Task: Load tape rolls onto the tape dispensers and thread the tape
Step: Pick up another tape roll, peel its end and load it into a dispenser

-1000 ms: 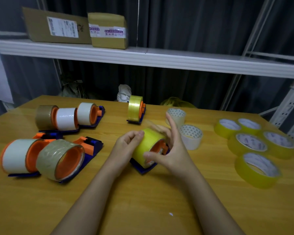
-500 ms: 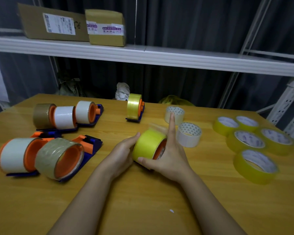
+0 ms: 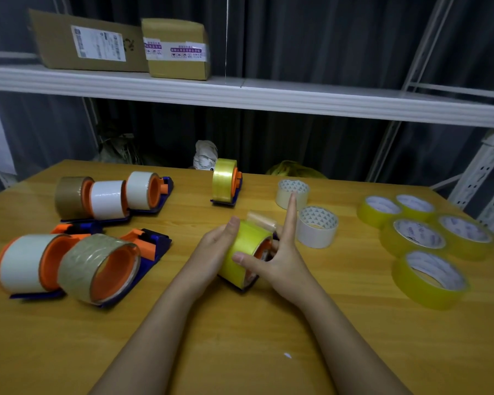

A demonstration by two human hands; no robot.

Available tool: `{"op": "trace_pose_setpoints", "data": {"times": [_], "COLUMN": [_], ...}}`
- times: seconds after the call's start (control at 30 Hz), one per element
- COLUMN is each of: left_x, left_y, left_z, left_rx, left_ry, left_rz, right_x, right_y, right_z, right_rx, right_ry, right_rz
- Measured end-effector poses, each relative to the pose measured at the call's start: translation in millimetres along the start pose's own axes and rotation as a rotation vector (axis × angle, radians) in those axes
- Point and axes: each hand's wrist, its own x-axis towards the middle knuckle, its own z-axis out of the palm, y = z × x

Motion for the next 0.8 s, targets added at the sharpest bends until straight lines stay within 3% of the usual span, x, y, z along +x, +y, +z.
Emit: {"op": "trace_pose_setpoints", "data": {"times": [0.23, 0.37, 0.47, 0.8], "left_x": [-5.0, -5.0, -0.9, 7.4], "left_y": [1.6, 0.9, -6.3, -20.5], "left_z": [-13.0, -11.2, -12.5, -16.5], "left_rx": [0.056, 0.202, 0.338, 0.738], "left_ry": [0.074, 0.044, 0.006, 0.130], "left_rz": [0.074, 0.210, 0.339, 0.592], "right_x": [16.4, 15.7, 11.9, 7.7], "right_y": [1.5, -3.7, -6.6, -5.2], "right_z": [-13.2, -21.3, -25.7, -21.9], "right_rx": [0.582, 0.441, 0.324, 0.126], "right_ry": [0.097, 0.107, 0.027, -0.099], "right_rz": [0.166, 0.176, 0.199, 0.225]}}
